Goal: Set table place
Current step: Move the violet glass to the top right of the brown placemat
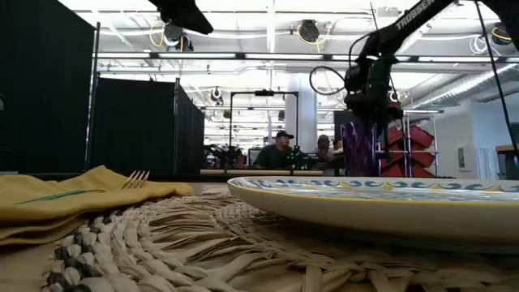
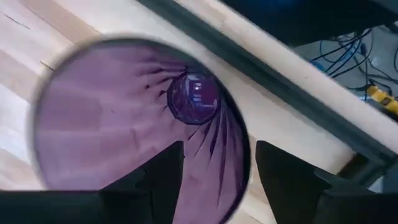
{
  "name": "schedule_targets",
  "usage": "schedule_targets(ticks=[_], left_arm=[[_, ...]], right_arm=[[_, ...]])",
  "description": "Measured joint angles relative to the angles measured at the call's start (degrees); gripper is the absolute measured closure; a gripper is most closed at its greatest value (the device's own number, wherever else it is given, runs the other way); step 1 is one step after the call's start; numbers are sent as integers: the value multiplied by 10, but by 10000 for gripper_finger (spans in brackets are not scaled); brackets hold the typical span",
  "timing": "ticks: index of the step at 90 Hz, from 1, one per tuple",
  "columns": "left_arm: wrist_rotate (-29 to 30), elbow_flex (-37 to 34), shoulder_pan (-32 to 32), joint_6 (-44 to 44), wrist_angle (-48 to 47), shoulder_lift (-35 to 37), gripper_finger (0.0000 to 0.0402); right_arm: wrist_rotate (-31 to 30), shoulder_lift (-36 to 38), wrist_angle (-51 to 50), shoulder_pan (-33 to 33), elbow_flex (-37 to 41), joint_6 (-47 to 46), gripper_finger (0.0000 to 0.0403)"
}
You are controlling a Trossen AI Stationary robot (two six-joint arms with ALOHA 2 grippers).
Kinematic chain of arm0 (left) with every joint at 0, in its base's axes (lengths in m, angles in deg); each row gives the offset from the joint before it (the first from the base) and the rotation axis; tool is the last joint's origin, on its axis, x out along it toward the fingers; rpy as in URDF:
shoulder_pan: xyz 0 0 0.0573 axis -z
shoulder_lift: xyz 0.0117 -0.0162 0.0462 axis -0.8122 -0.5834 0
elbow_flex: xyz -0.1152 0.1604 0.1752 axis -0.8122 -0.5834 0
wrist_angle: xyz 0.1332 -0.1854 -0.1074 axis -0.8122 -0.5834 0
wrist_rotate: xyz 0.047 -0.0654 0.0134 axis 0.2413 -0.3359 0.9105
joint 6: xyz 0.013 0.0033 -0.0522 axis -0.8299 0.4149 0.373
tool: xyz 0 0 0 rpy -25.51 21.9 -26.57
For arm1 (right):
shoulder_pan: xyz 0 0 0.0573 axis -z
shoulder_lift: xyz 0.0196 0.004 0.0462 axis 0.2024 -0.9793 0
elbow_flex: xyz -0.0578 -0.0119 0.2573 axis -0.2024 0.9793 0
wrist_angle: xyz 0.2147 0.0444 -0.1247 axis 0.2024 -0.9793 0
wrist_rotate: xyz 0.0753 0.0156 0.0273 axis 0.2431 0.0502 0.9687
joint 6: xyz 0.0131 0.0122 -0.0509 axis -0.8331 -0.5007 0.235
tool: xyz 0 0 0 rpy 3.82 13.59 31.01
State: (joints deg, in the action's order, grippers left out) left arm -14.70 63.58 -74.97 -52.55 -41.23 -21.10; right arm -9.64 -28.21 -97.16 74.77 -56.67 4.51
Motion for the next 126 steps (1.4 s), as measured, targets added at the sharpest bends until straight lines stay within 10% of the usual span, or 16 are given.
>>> schedule_targets(ticks=[29, 71, 98, 126], left_arm=[[-3, 0, 0, 2, 0, 0, 265], [-4, 0, 0, 4, -14, 0, 265], [-25, 0, 0, 6, -17, 0, 265], [-35, 0, 0, 36, -24, 0, 265]], right_arm=[[-2, 0, 27, -19, 54, 60, 396], [-1, 119, -151, -155, -53, 32, 402], [-2, 305, -108, -249, 139, -94, 403], [-5, 330, -37, -307, 307, -149, 403]])
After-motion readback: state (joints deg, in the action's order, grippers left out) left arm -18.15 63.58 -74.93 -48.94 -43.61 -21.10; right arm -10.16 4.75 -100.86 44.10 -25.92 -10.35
